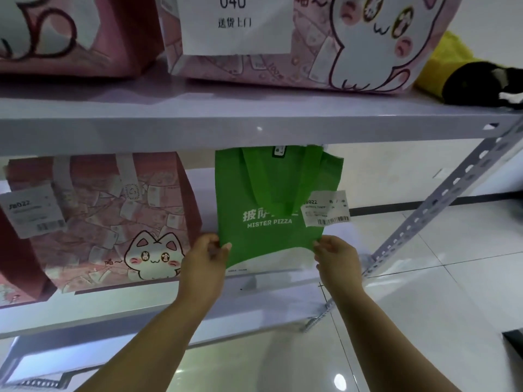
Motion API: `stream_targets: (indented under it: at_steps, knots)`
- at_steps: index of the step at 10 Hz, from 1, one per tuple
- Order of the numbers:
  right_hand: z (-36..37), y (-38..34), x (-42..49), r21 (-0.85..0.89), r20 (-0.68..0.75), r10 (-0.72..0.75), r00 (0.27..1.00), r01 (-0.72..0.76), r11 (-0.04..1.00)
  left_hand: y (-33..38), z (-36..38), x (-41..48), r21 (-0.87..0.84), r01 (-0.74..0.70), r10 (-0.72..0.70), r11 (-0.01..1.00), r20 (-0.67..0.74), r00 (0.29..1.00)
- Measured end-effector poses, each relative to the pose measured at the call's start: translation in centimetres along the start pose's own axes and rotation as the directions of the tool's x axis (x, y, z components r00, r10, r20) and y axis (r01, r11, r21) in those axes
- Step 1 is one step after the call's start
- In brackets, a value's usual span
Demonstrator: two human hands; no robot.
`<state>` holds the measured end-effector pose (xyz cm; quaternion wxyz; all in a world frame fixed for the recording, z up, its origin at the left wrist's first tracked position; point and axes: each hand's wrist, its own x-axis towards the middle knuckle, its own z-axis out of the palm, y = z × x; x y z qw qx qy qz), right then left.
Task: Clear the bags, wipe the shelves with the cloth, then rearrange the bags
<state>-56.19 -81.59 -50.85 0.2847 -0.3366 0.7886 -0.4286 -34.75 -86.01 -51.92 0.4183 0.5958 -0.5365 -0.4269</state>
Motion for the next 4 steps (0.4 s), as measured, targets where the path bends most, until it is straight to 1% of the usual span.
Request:
stream_targets:
  at_steps: [1,2,3,4]
  knots:
    - [0.2,0.2,0.1,-0.005,0.014,-0.029,0.999,0.029,1.000,-0.4,0.4,-0.2,-0.051,0.004,-0.004,0.999,0.015,1.000]
    - [-0.1,0.0,-0.1,-0.006,0.043,-0.027,0.999,0.027,1.000,-0.3,0.4,-0.5,-0.078,0.017,-0.014,0.997,0.036,0.999]
    - [-0.8,0.2,-0.3,-0.019,0.027,-0.011,1.000,0.012,1.000,0.2,-0.1,-1.2,-0.069,0.004,0.000,0.998,0.052,0.999]
    - [-1.7,-0.1,-1.2,-0.009,0.015,-0.003,1.000,0.003,1.000,0.9,-0.7,-2.4,-0.071,0.028,-0.027,0.997,0.026,0.999]
